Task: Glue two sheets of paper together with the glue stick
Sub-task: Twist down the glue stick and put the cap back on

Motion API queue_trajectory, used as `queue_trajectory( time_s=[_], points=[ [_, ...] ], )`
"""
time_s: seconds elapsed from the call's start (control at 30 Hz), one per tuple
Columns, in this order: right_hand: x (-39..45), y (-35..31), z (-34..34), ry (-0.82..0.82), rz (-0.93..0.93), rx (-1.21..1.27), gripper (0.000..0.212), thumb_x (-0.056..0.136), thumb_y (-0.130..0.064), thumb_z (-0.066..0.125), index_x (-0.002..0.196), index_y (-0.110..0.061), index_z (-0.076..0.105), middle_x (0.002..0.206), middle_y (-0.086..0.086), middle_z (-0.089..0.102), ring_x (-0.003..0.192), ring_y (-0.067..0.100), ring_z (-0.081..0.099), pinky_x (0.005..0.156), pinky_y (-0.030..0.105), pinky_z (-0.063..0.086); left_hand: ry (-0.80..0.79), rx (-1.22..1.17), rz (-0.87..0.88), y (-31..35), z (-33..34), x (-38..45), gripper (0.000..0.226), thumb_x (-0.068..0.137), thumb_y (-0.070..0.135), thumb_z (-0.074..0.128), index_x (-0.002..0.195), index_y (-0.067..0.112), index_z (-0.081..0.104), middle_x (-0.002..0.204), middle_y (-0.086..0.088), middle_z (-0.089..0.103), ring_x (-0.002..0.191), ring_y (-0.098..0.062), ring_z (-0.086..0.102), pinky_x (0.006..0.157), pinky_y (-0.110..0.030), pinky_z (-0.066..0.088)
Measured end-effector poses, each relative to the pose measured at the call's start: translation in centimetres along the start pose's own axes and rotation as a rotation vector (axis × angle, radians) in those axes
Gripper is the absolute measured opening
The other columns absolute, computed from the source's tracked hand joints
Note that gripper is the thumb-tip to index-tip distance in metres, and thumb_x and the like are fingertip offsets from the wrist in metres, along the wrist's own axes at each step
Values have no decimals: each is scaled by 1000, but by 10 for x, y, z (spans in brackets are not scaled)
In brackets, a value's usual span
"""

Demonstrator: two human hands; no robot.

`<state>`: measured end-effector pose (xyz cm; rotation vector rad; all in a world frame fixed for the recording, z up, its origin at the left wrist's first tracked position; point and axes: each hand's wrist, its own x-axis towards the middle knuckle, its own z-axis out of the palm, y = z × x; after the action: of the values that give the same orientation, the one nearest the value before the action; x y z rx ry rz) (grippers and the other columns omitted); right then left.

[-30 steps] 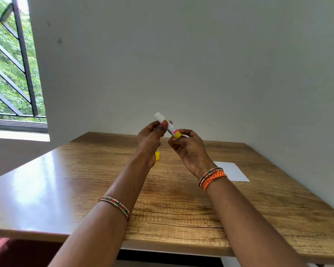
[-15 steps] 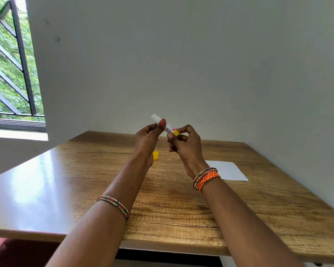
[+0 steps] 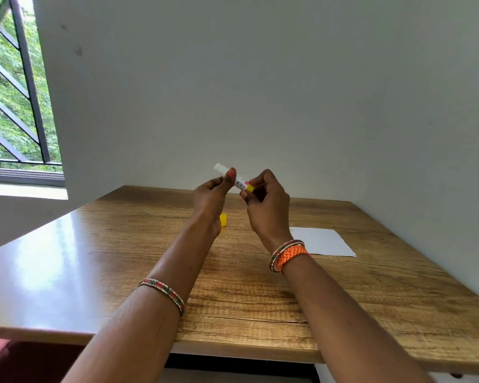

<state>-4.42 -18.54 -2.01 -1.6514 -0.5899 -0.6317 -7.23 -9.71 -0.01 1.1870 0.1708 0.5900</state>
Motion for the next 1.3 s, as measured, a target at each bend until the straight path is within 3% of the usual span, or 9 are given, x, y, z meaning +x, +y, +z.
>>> queue_trajectory(
  time_s=[0.13,0.33,0.53,0.67,0.8,0.87,1.03,1.2,1.3],
  points=[
    [0,-1,1,18,-113,-50,13,87,-7,63,93,-10,52,84,1,63,71,4,59,57,5,47,-34,2,-49,1,-3,3,34,81,44,64,99,16,63,103,0,58,93,-14,50,84,-33,39],
    [6,-12,-6,-148,477,637,23,99,-19,40,83,-8,52,61,8,53,50,16,47,46,26,44,-422,-107,-32,-2,-4,8,24,95,30,48,107,18,65,95,4,68,63,-7,53,54,-23,43],
    [7,-11,-2,-108,549,788,16,96,-17,48,82,-10,49,64,8,52,52,13,46,48,24,43,-302,-27,33,-6,-2,13,19,93,24,50,98,21,68,85,13,73,74,-2,62,82,-30,38],
    [5,-8,6,-52,478,674,16,95,-17,50,81,-14,45,64,7,50,52,12,44,48,24,38,-188,-14,27,-2,5,7,29,94,20,50,115,5,62,87,6,66,77,-3,62,57,-16,46],
    [-1,-9,6,-108,320,446,12,91,-13,57,93,-13,45,69,5,56,58,11,49,52,22,41,-70,16,-39,4,3,3,23,89,26,60,103,9,66,95,-3,66,94,-16,57,56,-19,38],
    [-4,-5,6,-242,192,143,31,87,-7,61,110,-15,43,83,4,57,70,11,54,60,20,45,21,49,-33,6,-4,5,27,83,27,68,100,6,65,91,-5,65,89,-15,59,63,-19,44],
    [-1,19,18,-328,23,-368,53,86,-10,59,135,-16,37,121,9,51,114,23,49,91,33,45,339,786,326,5,-40,26,23,78,38,70,92,21,72,88,-1,73,95,-21,63,82,-36,27],
    [16,48,31,-460,169,-685,67,81,-56,58,137,-19,44,137,7,52,128,29,44,102,47,41,309,1196,364,2,-56,39,22,82,32,67,103,26,70,99,-7,70,112,-24,47,85,-40,23],
    [18,58,40,-520,229,-771,62,76,-62,59,125,-24,53,133,3,55,127,27,44,103,47,37,250,1263,362,-2,-51,39,26,83,32,66,108,28,68,104,-6,68,117,-24,40,86,-41,23]
  ],
)
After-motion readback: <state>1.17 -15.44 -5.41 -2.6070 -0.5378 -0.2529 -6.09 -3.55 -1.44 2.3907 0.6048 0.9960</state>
